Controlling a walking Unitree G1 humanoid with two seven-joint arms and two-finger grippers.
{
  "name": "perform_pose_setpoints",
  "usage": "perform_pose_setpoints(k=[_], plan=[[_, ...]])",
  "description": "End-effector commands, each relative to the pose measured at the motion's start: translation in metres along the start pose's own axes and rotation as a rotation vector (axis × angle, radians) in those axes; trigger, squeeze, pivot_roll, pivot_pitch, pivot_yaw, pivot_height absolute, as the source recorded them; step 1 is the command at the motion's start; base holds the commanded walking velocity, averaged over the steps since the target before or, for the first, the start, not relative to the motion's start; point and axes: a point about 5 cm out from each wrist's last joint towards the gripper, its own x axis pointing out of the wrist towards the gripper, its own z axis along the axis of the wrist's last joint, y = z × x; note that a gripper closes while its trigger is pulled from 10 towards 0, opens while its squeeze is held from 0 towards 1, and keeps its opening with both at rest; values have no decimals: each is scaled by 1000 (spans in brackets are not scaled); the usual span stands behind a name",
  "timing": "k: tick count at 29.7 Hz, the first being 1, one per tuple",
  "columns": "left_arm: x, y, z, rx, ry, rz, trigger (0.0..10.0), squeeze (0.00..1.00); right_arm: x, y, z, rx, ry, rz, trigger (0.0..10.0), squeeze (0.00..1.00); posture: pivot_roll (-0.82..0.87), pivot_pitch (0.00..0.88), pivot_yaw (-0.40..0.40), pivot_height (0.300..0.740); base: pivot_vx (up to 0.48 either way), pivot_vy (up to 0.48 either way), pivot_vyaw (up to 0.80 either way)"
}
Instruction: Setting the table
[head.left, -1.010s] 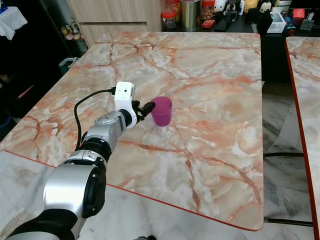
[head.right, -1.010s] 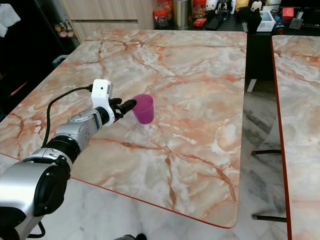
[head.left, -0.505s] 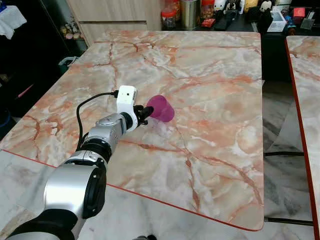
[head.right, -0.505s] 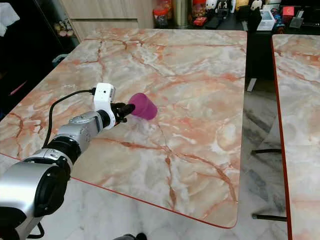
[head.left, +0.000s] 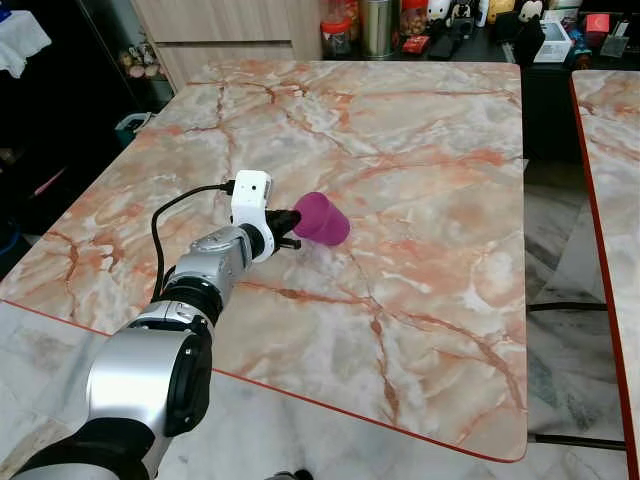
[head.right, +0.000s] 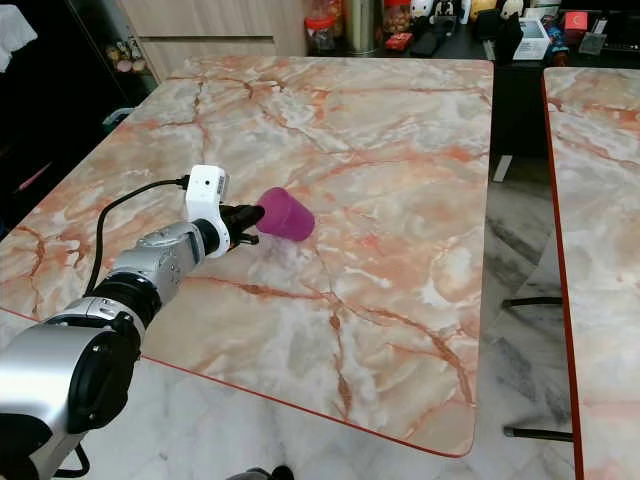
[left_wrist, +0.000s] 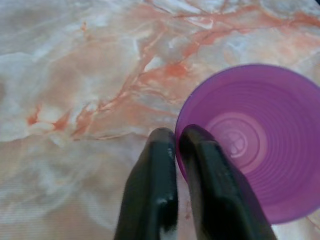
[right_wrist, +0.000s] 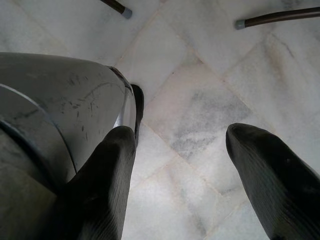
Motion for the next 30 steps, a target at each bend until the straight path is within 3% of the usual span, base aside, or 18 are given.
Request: perform_pose_setpoints(k=[1,11,14,15,17,18,19,23,26,30], plan=[[-5,10,3,-11,-30,23,0,0,-10,32,-32,-1,145,106,10000,0,7,125,163,740,0,0,0],[-8,12,-6,-25,-23,15,0,0,-8,34,-29,-5,144,111,10000,0,10,116,160,740,0,0,0],[-10,15,-4,-52,-72,26,0,0,-7,34,-28,-4,145,110,10000,0,6,107,158,740,0,0,0],[-11,17,-1,-62,-114,34,1647,0,-7,34,-27,-3,146,109,10000,0,7,97,153,740,0,0,0],[-13,19,2,-67,-153,43,1647,0,-6,34,-27,-3,146,108,10000,0,7,97,153,740,0,0,0],[-17,24,5,-78,-219,66,10000,0,-5,34,-25,-3,143,106,10000,0,7,78,145,740,0,0,0],[-26,33,9,-101,-311,114,10000,0,-2,33,-18,-2,130,98,10000,0,8,52,131,740,0,0,0],[-36,44,12,-122,-391,170,10000,0,3,30,-8,-2,110,85,10000,0,10,37,122,740,0,0,0],[-52,60,16,-162,-498,249,10000,0,11,26,11,-15,73,72,10000,0,15,2,99,740,0,0,0],[-62,67,16,-164,-550,302,10000,0,16,22,25,-15,45,53,10000,0,9,0,78,740,0,0,0]])
